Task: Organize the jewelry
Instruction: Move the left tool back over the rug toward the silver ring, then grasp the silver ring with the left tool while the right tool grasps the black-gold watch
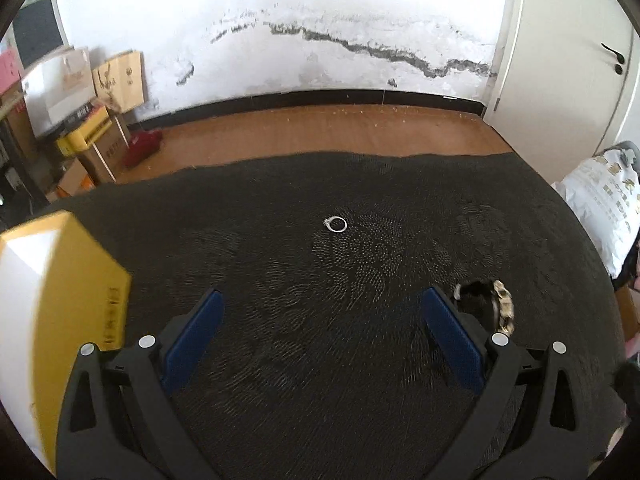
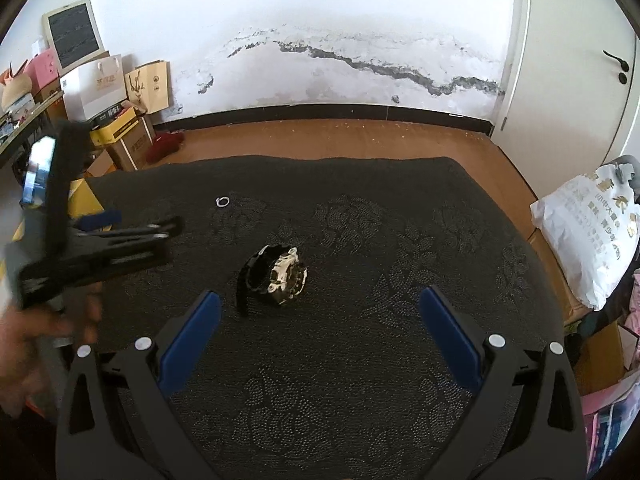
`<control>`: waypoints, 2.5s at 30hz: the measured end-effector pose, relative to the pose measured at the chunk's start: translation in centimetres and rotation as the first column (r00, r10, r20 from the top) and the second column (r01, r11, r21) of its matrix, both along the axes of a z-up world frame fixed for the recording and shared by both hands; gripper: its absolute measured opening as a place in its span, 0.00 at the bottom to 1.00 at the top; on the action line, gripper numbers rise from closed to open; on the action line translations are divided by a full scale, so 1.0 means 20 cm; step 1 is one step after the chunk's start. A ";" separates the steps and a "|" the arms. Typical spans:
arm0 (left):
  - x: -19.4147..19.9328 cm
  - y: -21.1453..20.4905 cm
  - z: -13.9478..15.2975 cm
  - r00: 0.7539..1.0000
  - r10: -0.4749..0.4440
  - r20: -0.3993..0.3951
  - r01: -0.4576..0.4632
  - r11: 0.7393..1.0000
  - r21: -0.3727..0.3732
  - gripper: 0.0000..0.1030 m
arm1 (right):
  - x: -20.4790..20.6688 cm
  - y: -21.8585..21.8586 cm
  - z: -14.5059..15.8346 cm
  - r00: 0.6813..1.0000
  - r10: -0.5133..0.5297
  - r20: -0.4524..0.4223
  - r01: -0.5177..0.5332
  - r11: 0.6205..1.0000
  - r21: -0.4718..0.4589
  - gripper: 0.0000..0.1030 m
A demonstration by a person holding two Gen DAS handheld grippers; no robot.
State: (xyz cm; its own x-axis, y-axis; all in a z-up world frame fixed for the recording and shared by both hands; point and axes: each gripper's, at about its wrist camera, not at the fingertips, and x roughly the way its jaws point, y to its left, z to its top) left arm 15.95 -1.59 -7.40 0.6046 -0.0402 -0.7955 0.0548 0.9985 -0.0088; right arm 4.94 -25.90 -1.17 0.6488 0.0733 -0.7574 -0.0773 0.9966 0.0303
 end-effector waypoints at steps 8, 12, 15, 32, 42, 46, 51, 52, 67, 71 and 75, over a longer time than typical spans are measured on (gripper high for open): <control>0.22 -0.10 -0.24 1.000 0.000 0.000 0.000 0.999 0.052 0.94 | 0.03 -0.08 0.02 1.000 -0.003 0.004 0.003 1.000 0.023 0.94; 0.32 -0.11 -0.34 0.999 0.025 -0.027 -0.023 0.999 0.048 0.94 | 0.05 -0.15 0.03 1.000 -0.018 0.009 0.018 0.999 0.045 0.94; 0.39 -0.12 -0.38 0.998 0.045 -0.033 -0.044 0.998 0.037 0.94 | 0.05 -0.20 0.04 0.999 -0.035 0.013 0.034 0.997 0.065 0.94; 0.46 -0.26 -0.34 1.000 0.003 -0.021 -0.002 0.997 0.072 0.45 | 0.07 -0.33 0.05 0.998 -0.070 -0.002 0.069 0.986 0.152 0.94; 0.44 -0.22 -0.34 1.000 -0.023 -0.003 0.023 0.996 0.085 0.16 | 0.08 -0.33 0.04 0.997 -0.071 -0.010 0.072 0.986 0.150 0.94; 0.44 -0.23 -0.34 0.999 -0.041 0.007 0.039 0.991 0.130 0.29 | 0.08 -0.33 0.04 0.998 -0.068 -0.013 0.070 0.986 0.149 0.94; 0.47 -0.15 -0.34 1.000 -0.008 -0.005 0.009 0.998 0.069 0.43 | 0.09 -0.33 0.03 0.998 -0.066 -0.015 0.067 0.986 0.152 0.94; 0.47 -0.16 -0.33 1.000 -0.018 0.000 0.018 0.997 0.080 0.43 | 0.09 -0.33 0.03 0.998 -0.065 -0.015 0.066 0.986 0.152 0.94; 0.49 -0.14 -0.34 1.000 -0.022 0.020 0.020 0.998 0.062 0.21 | 0.11 -0.29 0.02 0.998 -0.051 -0.025 0.054 0.988 0.148 0.94; 0.48 -0.13 -0.34 0.999 -0.026 0.022 0.025 0.998 0.054 0.21 | 0.11 -0.28 0.01 0.998 -0.048 -0.027 0.052 0.988 0.145 0.94; 0.46 -0.11 -0.32 1.000 -0.017 0.024 0.015 0.999 0.046 0.21 | 0.13 -0.27 0.01 0.999 -0.041 -0.031 0.046 0.988 0.145 0.94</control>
State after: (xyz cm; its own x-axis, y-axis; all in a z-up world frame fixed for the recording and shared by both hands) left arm 25.07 -3.76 -13.78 0.6233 -0.0142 -0.7819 0.0704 0.9968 0.0380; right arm 7.47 -31.27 -1.07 0.6322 0.1564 -0.7588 -0.0310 0.9837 0.1769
